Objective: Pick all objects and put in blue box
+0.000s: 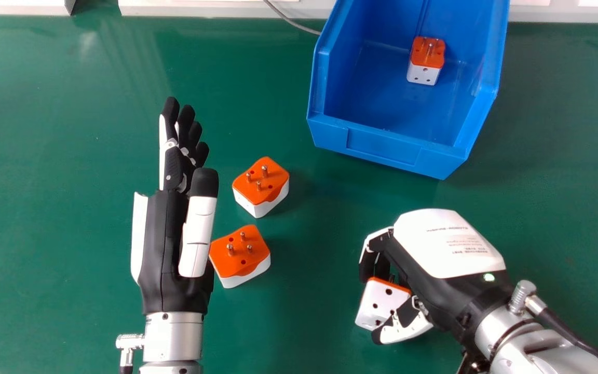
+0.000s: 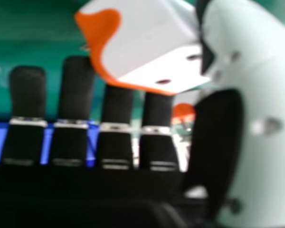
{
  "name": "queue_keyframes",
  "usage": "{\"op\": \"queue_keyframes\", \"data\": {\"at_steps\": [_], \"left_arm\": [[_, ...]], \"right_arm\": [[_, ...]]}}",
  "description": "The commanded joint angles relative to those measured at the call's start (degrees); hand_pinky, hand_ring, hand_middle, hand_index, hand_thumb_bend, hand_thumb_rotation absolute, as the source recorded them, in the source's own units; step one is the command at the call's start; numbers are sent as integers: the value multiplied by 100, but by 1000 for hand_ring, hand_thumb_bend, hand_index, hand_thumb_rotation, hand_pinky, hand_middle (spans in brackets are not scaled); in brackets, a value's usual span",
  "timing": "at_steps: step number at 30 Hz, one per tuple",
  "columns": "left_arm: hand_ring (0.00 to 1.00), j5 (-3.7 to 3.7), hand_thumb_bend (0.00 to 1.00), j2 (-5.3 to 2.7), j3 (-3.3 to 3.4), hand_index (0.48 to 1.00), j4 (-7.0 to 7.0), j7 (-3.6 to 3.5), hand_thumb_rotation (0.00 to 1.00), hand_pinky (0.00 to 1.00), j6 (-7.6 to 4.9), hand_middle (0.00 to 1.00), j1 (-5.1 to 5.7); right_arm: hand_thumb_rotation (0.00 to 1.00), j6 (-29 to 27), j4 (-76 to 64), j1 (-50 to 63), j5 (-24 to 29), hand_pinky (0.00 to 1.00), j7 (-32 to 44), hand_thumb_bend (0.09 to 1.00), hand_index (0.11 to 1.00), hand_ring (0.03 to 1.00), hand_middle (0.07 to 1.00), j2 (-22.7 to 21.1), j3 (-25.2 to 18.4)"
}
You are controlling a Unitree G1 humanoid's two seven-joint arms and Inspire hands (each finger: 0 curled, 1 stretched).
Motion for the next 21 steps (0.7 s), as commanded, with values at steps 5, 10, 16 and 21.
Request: {"op": "queue_keyframes", "data": {"at_steps": [5, 10, 16, 21], "left_arm": [[1000, 48, 828, -169, -59, 1000, -131, 3, 874, 1000, -45, 1000, -15], [1000, 34, 827, -158, -63, 1000, -151, -13, 874, 1000, -45, 1000, 6], [1000, 19, 827, -156, -72, 1000, -175, -33, 874, 1000, -31, 1000, 34], [1000, 20, 825, -157, -71, 1000, -192, -32, 874, 1000, -8, 1000, 54]], "right_arm": [[14, 96, -193, -55, -60, 321, 55, 524, 538, 414, 524, 20, -9], [11, 141, -148, -33, -173, 306, 63, 520, 541, 401, 510, 26, 29], [11, 125, -144, 18, -57, 306, -44, 520, 541, 401, 510, 39, 9], [8, -137, -103, 121, 187, 299, -655, 517, 545, 391, 501, 97, -85]]}}
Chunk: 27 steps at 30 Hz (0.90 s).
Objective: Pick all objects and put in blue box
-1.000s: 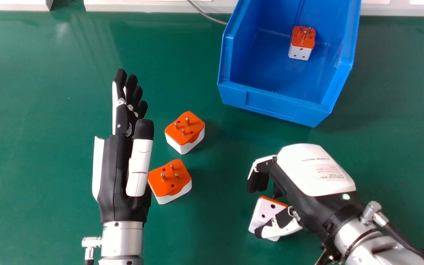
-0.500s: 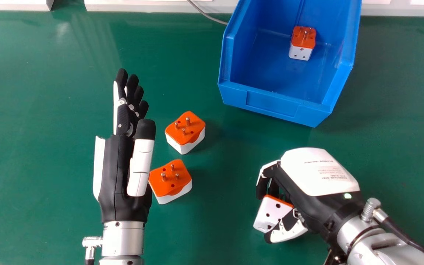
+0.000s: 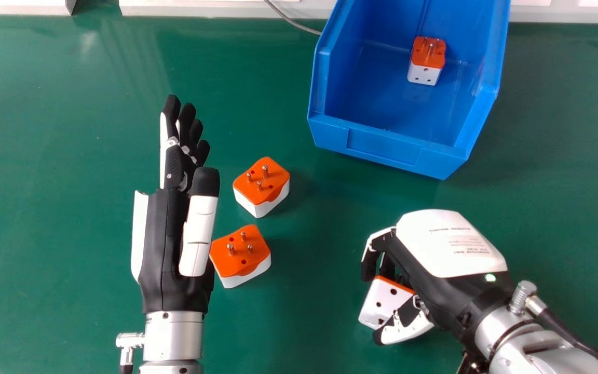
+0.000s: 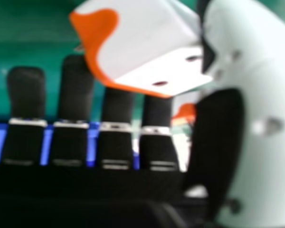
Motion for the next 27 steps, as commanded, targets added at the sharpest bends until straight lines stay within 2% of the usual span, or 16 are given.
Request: {"op": "queue_keyframes", "data": {"at_steps": [1, 5, 10, 15, 19, 27], "left_arm": [[1000, 26, 825, -152, -58, 1000, -123, -10, 874, 1000, -16, 1000, 47], [1000, 13, 822, -153, -43, 1000, -87, -10, 874, 1000, -24, 1000, 34], [1000, -33, 822, -149, -46, 1000, -44, -54, 874, 1000, -52, 1000, 13], [1000, 3, 821, -160, -39, 1000, -44, -34, 873, 1000, -57, 1000, 14], [1000, -24, 820, -152, -35, 1000, 5, -62, 873, 1000, -83, 1000, 2], [1000, 30, 819, -168, -29, 1000, -18, -15, 873, 1000, -88, 1000, 12]], "right_arm": [[8, -210, -75, 27, 97, 299, -473, 517, 545, 391, 501, 41, -91], [7, -436, 19, 42, 202, 289, -1072, 515, 544, 383, 495, 94, -130], [7, -633, 82, 27, 366, 289, -1552, 515, 544, 383, 495, 155, -200], [5, -734, 58, 49, 461, 284, -1800, 514, 543, 379, 490, 197, -272], [4, -896, 73, 36, 506, 283, -2103, 514, 536, 383, 490, 207, -317], [3, -1457, 271, -56, 695, 286, -2936, 515, 529, 384, 482, 291, -431]]}}
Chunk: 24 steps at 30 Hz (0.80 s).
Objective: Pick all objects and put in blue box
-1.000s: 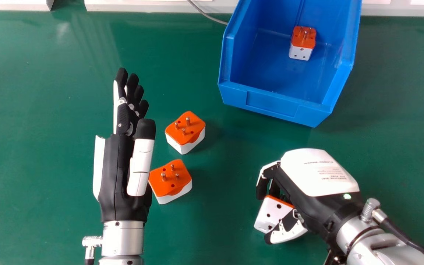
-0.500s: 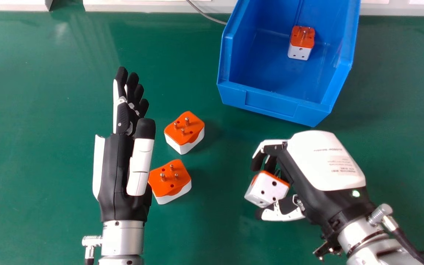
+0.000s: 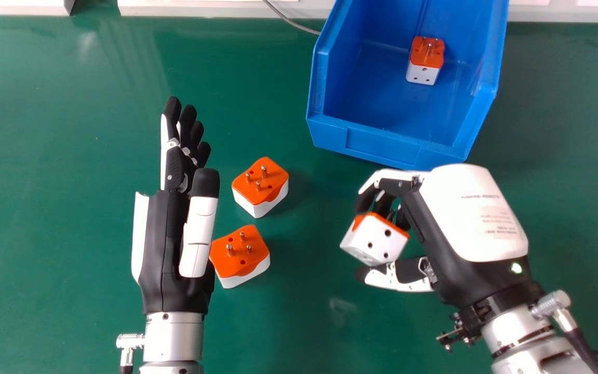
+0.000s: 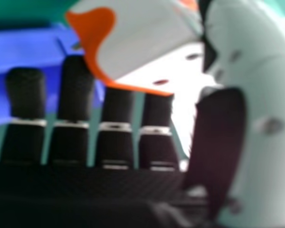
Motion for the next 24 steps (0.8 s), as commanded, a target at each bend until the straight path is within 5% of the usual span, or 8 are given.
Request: {"op": "queue_keyframes", "data": {"at_steps": [1, 12, 24], "left_arm": [[1000, 59, 819, -169, -33, 1000, -56, 22, 873, 1000, -96, 1000, 7], [1000, 73, 819, -168, -23, 1000, 75, 46, 874, 1000, -126, 1000, -82], [1000, 130, 818, -213, 0, 1000, 202, 163, 875, 1000, -203, 1000, -191]], "right_arm": [[3, -175, -38, -134, 103, 286, -250, 515, 529, 384, 482, 52, -100], [2, -604, 63, -647, 174, 294, -737, 511, 527, 392, 484, 18, -445], [2, -546, 14, -1365, 566, 293, -573, 508, 528, 393, 479, 23, -949]]}}
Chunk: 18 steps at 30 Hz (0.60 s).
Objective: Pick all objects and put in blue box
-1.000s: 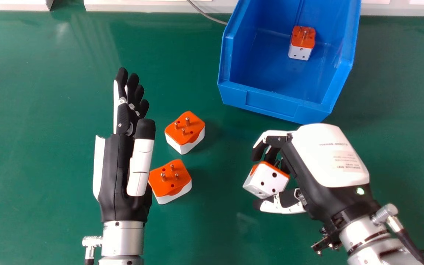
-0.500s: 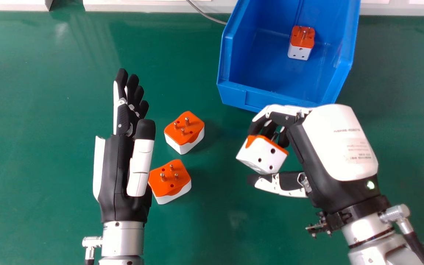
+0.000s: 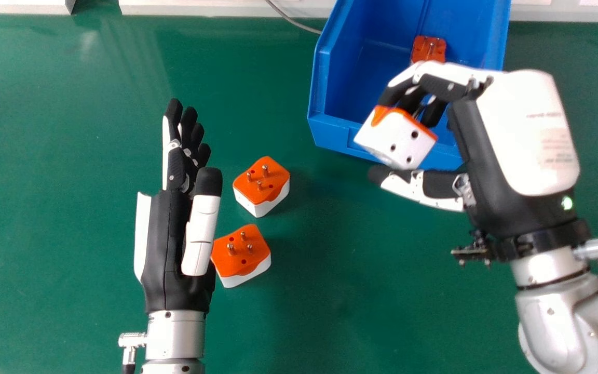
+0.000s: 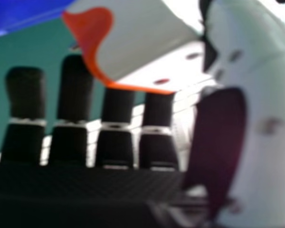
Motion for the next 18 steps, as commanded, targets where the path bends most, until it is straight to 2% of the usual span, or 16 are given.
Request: {"op": "queue_keyframes", "data": {"at_steps": [1, 10, 13, 18], "left_arm": [[1000, 41, 818, -211, -18, 1000, 7, 25, 875, 1000, -189, 1000, -76], [1000, 23, 821, -219, -4, 1000, 237, 41, 874, 1000, -325, 1000, -211], [1000, 20, 818, -215, -4, 1000, 250, 41, 876, 1000, -303, 1000, -246], [1000, 2, 818, -226, 31, 1000, 366, 57, 876, 1000, -305, 1000, -374]], "right_arm": [[2, -28, -130, -269, 95, 293, -68, 508, 528, 393, 479, -4, -171], [1, 259, 92, -1215, -165, 293, -237, 504, 532, 393, 481, 2, -396], [1, 254, 497, -1795, -108, 293, -308, 502, 532, 392, 481, -43, -440], [1, 306, 1749, -3066, -172, 293, -408, 502, 532, 392, 481, -125, -312]]}}
